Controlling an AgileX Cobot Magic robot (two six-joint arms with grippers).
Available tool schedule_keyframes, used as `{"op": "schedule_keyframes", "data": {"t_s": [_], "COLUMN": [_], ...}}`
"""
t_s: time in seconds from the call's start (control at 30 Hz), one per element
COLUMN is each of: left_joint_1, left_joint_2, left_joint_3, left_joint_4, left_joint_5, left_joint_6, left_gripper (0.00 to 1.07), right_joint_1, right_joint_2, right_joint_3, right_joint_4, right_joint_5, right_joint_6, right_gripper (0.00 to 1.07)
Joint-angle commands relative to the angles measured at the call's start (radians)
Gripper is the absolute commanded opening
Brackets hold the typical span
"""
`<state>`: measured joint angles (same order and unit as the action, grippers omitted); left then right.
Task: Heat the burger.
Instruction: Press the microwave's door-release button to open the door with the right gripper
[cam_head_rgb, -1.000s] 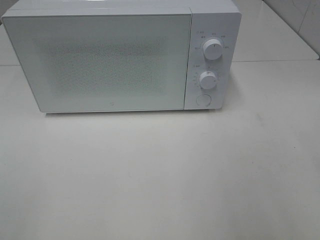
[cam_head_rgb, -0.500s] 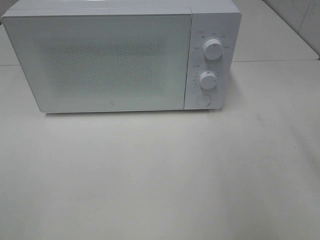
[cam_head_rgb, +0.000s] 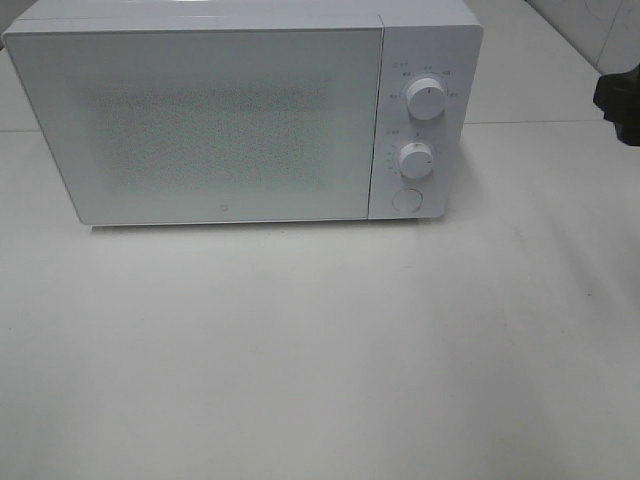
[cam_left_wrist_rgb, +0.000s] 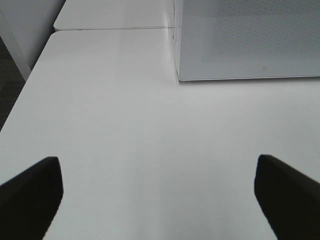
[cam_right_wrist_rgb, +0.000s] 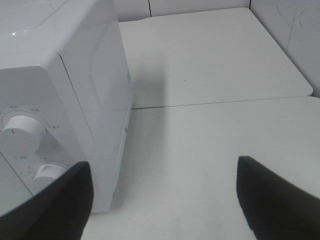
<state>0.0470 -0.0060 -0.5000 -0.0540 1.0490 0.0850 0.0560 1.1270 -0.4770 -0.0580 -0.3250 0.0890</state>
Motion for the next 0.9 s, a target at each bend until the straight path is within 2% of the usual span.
{"op": "schedule_keyframes", "data": {"t_s": [0.03,0.13,0.23,0.27,0.4,0.43,0.57,0.6,0.7,0.77,0.87,0.9], "left_joint_1": [0.004,0.004,0.004,0.004,0.004,0.004,0.004,0.004,0.004,0.004,0.004,0.004], "left_joint_2": [-0.016,-0.016,-0.016,-0.016,-0.016,-0.016,-0.016,-0.016,-0.016,-0.016,-0.016,-0.016], "left_joint_3": [0.003,0.003,0.003,0.003,0.003,0.003,0.003,0.003,0.003,0.003,0.003,0.003], "left_joint_4": [-0.002,-0.002,-0.002,-0.002,-0.002,-0.002,-0.002,-0.002,-0.002,-0.002,-0.002,-0.002], "left_joint_5": [-0.01,-0.01,-0.01,-0.01,-0.01,-0.01,-0.01,-0.01,-0.01,-0.01,-0.01,-0.01], "left_joint_6": [-0.004,-0.004,-0.004,-0.004,-0.004,-0.004,-0.004,-0.004,-0.004,-0.004,-0.004,-0.004], "left_gripper": [0.96,0.96,0.96,0.96,0.96,0.96,0.96,0.96,0.96,0.96,0.96,0.96], "right_joint_1": [-0.004,0.007,0.055,0.094,0.139,0.174,0.228,0.273,0.312,0.396,0.419,0.459], "right_joint_2": [0.022,0.055,0.096,0.129,0.176,0.203,0.227,0.243,0.258,0.278,0.283,0.295], "right_joint_3": [0.013,0.024,0.026,0.027,0.028,0.028,0.029,0.037,0.046,0.065,0.07,0.076], "right_joint_4": [-0.001,0.004,0.011,0.036,0.1,0.155,0.222,0.285,0.355,0.491,0.525,0.587], "right_joint_5": [-0.062,-0.099,-0.129,-0.15,-0.177,-0.196,-0.235,-0.279,-0.321,-0.386,-0.408,-0.446], "right_joint_6": [-0.008,-0.01,-0.021,-0.032,-0.069,-0.103,-0.169,-0.217,-0.263,-0.344,-0.364,-0.397], "right_gripper": [0.76,0.76,0.76,0.76,0.76,0.76,0.76,0.76,0.76,0.76,0.76,0.76]}}
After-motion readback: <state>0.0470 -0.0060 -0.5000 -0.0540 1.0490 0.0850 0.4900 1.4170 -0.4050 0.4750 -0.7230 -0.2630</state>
